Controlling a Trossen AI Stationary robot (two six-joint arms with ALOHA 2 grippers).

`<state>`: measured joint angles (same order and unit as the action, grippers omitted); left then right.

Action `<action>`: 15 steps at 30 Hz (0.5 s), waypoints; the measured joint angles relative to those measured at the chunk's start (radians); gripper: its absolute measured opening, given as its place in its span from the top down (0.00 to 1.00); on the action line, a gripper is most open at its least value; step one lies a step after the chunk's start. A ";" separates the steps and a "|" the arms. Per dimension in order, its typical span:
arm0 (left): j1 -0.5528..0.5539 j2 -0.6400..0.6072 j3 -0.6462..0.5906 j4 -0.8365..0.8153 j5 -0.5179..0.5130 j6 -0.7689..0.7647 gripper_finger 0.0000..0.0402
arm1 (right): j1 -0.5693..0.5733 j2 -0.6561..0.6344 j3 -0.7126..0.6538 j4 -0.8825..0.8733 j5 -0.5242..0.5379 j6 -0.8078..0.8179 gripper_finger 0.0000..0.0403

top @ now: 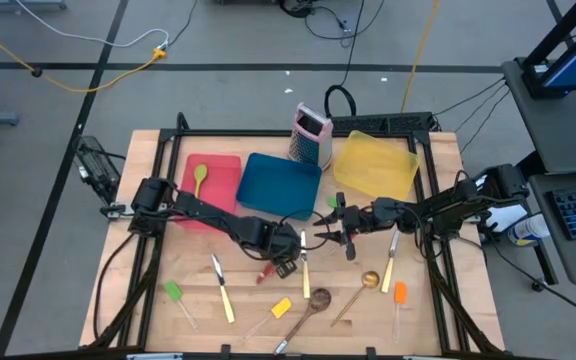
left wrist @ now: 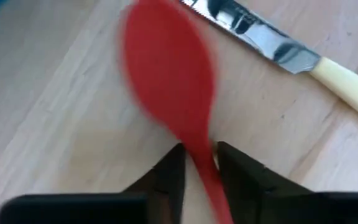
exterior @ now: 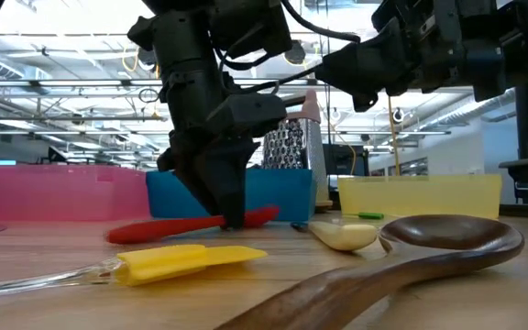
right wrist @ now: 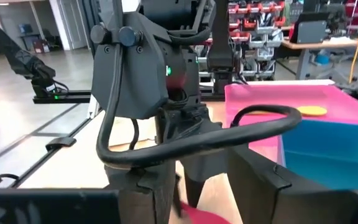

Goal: Pick & Place Kitchen Items
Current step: Put the red spoon into the red bin

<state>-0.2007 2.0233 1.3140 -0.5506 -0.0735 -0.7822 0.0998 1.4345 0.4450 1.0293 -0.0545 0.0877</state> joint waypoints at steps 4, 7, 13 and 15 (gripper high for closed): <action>0.000 -0.009 -0.001 0.001 -0.004 0.022 0.96 | 0.000 0.000 0.000 -0.027 0.000 0.033 0.68; -0.001 -0.032 -0.005 -0.007 -0.012 0.018 0.95 | 0.000 0.000 0.000 -0.052 0.000 0.052 0.68; -0.017 -0.179 -0.003 -0.064 -0.045 0.010 0.97 | 0.000 0.000 0.000 -0.070 0.000 0.084 0.68; -0.024 -0.245 -0.004 -0.123 -0.103 -0.004 0.97 | 0.000 0.000 0.000 -0.071 0.000 0.085 0.68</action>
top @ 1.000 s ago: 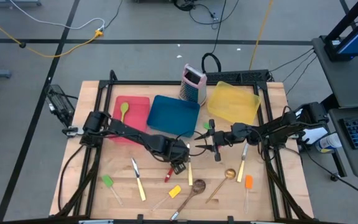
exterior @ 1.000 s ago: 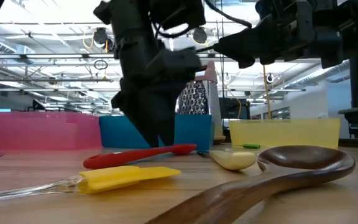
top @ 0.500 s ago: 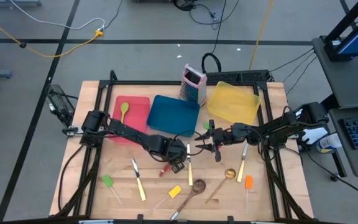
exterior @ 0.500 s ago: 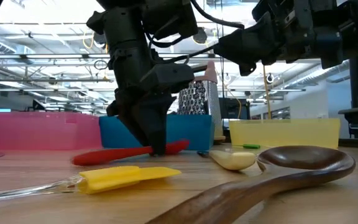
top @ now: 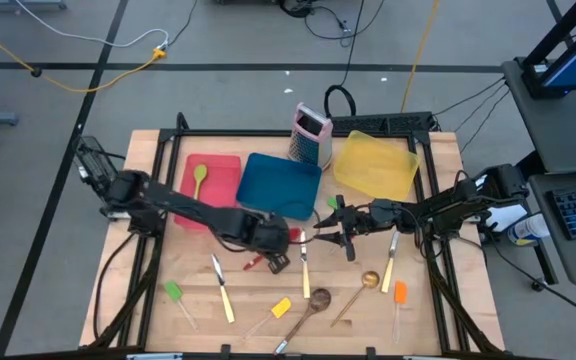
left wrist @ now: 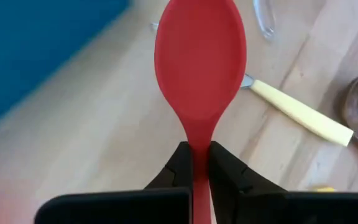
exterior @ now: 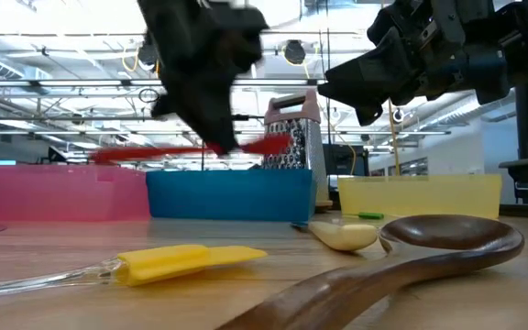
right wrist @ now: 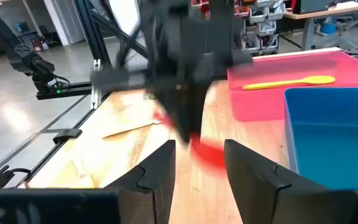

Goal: Pick & Place Kitchen Items
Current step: Put the red spoon into the red bin

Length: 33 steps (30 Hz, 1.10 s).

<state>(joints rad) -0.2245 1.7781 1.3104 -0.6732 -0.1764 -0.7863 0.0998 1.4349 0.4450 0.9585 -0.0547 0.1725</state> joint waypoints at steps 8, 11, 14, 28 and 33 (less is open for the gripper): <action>0.054 -0.274 0.001 -0.450 -0.347 -0.230 0.97 | 0.000 0.000 0.000 0.000 0.000 0.000 0.68; 0.113 -0.330 0.002 -0.601 -0.453 -0.343 0.97 | 0.000 0.000 0.000 0.000 0.000 0.000 0.68; 0.193 -0.341 0.001 -0.688 -0.469 -0.410 0.95 | 0.000 0.000 0.000 0.000 0.000 0.000 0.68; 0.548 -0.331 -0.349 -0.550 -0.326 -0.306 0.95 | 0.000 0.000 0.000 -0.017 0.001 0.000 0.68; 0.584 -0.330 -0.473 -0.313 -0.265 -0.209 0.96 | 0.000 0.000 0.000 -0.004 0.001 -0.001 0.68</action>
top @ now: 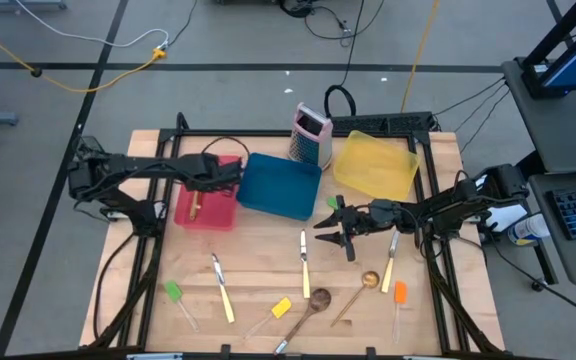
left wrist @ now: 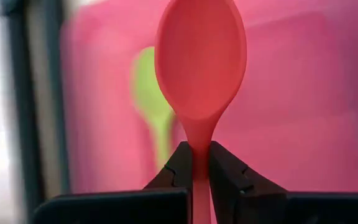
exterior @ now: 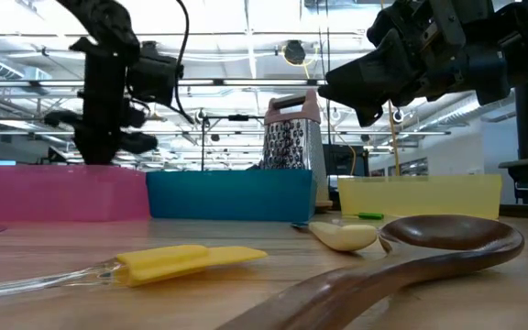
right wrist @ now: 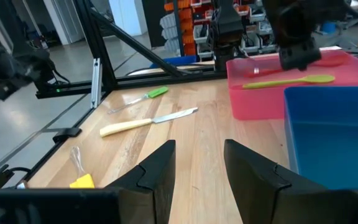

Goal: Pick & Place Kitchen Items
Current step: Put the red spoon into the red bin

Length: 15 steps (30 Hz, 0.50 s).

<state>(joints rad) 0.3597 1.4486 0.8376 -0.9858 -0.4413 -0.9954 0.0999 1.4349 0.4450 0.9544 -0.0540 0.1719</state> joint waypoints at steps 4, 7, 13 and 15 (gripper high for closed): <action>0.026 0.000 -0.042 0.138 0.015 0.029 0.95 | 0.000 0.000 0.000 -0.002 0.000 -0.002 0.68; 0.042 0.017 -0.059 0.161 0.042 0.033 0.95 | 0.000 0.000 0.000 -0.002 0.000 -0.003 0.68; 0.065 0.040 -0.108 0.191 0.068 0.026 0.95 | 0.000 0.000 0.000 -0.002 0.000 -0.002 0.68; 0.073 0.046 -0.127 0.202 0.081 0.024 0.94 | 0.000 0.000 0.000 -0.002 0.000 -0.002 0.68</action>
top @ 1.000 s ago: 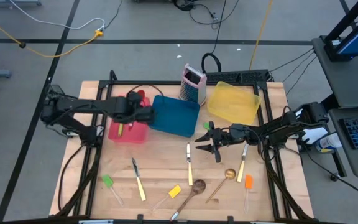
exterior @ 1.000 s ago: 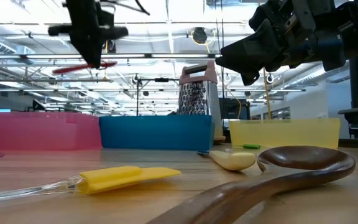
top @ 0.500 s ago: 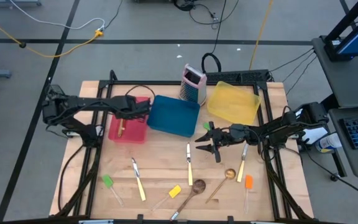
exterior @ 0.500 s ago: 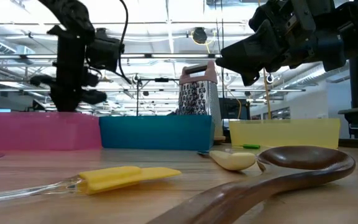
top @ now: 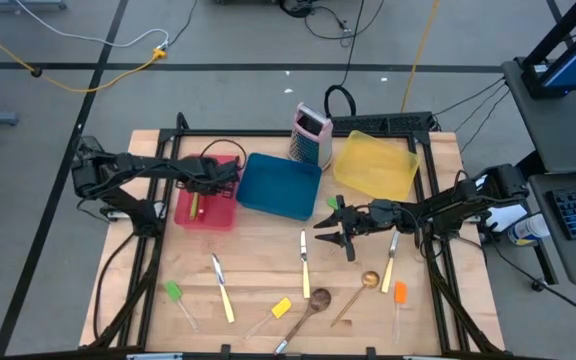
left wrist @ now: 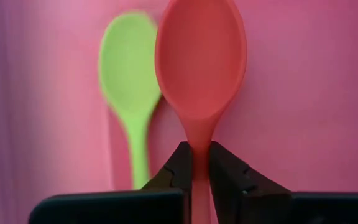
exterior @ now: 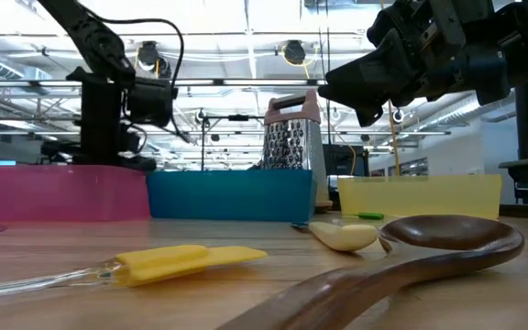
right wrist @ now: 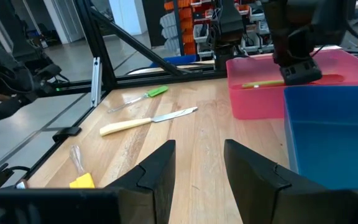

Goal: Pick & Place Kitchen Items
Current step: Put the red spoon into the red bin, then put the brown spoon into the red bin

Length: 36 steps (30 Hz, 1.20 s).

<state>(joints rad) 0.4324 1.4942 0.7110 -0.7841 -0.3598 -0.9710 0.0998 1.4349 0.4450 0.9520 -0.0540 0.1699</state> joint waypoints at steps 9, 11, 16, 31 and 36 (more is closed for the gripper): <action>0.012 0.015 -0.020 0.050 0.025 0.012 0.93 | 0.000 0.000 0.000 -0.001 0.000 0.000 0.68; 0.012 0.015 -0.020 0.071 0.034 0.021 0.91 | 0.000 0.000 0.000 -0.002 0.000 -0.001 0.68; 0.014 0.015 -0.020 0.109 0.033 0.021 0.84 | 0.000 0.000 0.000 -0.003 0.000 -0.001 0.68; 0.010 -0.062 0.002 0.045 0.106 0.076 0.75 | 0.000 0.000 0.000 -0.004 0.000 0.000 0.68; -0.021 -0.182 0.014 0.016 0.101 0.085 0.75 | 0.000 0.000 0.000 -0.007 0.000 0.001 0.68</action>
<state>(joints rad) 0.4116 1.3121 0.7246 -0.7684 -0.2585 -0.8865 0.1002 1.4349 0.4450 0.9453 -0.0540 0.1713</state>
